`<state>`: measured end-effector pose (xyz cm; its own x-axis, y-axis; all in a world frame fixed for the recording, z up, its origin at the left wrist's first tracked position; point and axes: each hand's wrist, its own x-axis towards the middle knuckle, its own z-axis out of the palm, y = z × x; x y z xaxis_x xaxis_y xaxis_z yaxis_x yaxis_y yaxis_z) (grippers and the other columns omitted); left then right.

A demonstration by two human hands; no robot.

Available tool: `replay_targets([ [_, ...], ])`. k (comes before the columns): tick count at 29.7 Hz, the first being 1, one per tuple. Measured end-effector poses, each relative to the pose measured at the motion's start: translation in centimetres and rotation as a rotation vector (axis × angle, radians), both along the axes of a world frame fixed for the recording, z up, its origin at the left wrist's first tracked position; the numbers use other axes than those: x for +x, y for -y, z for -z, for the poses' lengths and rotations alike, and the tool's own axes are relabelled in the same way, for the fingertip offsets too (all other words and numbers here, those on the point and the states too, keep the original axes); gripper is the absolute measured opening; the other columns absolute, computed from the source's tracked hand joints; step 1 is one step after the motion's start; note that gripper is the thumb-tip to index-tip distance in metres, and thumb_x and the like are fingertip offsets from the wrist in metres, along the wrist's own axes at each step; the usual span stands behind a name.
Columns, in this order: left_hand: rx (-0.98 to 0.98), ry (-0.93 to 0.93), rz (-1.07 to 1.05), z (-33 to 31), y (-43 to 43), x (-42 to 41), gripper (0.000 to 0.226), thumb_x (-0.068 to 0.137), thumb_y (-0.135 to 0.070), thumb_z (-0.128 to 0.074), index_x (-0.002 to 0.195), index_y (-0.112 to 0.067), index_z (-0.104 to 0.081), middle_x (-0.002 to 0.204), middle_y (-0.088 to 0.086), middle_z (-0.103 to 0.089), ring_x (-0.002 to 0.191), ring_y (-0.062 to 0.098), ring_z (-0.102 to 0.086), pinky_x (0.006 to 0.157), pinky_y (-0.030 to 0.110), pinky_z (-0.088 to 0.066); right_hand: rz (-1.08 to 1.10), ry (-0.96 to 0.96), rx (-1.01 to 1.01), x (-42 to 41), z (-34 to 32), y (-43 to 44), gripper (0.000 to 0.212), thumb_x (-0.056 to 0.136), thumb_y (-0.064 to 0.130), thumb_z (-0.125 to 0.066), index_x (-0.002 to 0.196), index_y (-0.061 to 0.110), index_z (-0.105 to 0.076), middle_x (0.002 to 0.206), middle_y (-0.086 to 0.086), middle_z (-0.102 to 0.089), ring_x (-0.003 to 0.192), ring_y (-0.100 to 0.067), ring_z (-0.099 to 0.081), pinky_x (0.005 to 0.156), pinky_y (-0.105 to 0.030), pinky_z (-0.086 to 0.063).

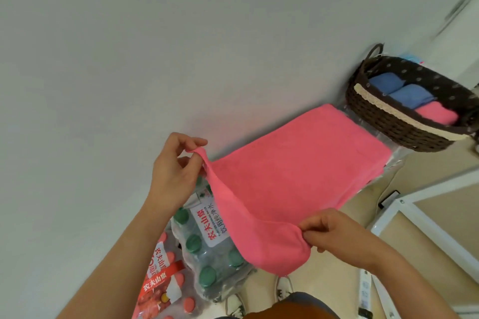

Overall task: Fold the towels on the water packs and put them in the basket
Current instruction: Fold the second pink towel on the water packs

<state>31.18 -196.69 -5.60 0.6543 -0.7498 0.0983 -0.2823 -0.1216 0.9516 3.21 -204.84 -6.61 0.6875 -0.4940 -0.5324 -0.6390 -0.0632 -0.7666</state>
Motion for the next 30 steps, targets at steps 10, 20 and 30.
replay_targets([
  [10, -0.055, 0.143, 0.074, -0.5, 12.3, -5.4, 0.023, 0.082, -0.009, -0.064, 0.077, -0.031, -0.06, 0.075, -0.014, -0.06, 0.06, 0.015, -0.055, 0.061, 0.029, -0.048, 0.282, -0.199, -0.202, -8.7, 0.5, 8.1, 0.025, 0.084, -0.005, -0.04, 0.077, 0.005, -0.062, 0.07, -0.002, -0.058, 0.065, -0.014, -0.049, 0.061, -0.026, -0.04],
  [20, 0.053, 0.374, 0.144, 2.6, 24.3, -13.0, 0.016, 0.082, -0.012, -0.068, 0.086, -0.027, -0.067, 0.084, -0.012, -0.063, 0.07, 0.011, -0.058, 0.072, 0.028, -0.05, 0.201, -0.645, -0.481, -13.7, 4.5, 20.6, 0.026, 0.091, 0.018, -0.041, 0.064, 0.019, -0.042, 0.069, 0.001, -0.05, 0.076, -0.024, -0.058, 0.065, -0.031, -0.043],
  [30, 0.337, 0.598, 0.264, 8.1, 25.9, -15.0, 0.016, 0.079, -0.02, -0.061, 0.089, -0.019, -0.073, 0.088, -0.003, -0.072, 0.081, 0.014, -0.063, 0.077, 0.018, -0.041, 0.072, -0.162, -0.875, -2.3, 3.9, 28.5, 0.017, 0.092, 0.022, -0.046, 0.095, 0.01, -0.057, 0.099, -0.01, -0.061, 0.088, -0.026, -0.052, 0.078, -0.035, -0.038],
])
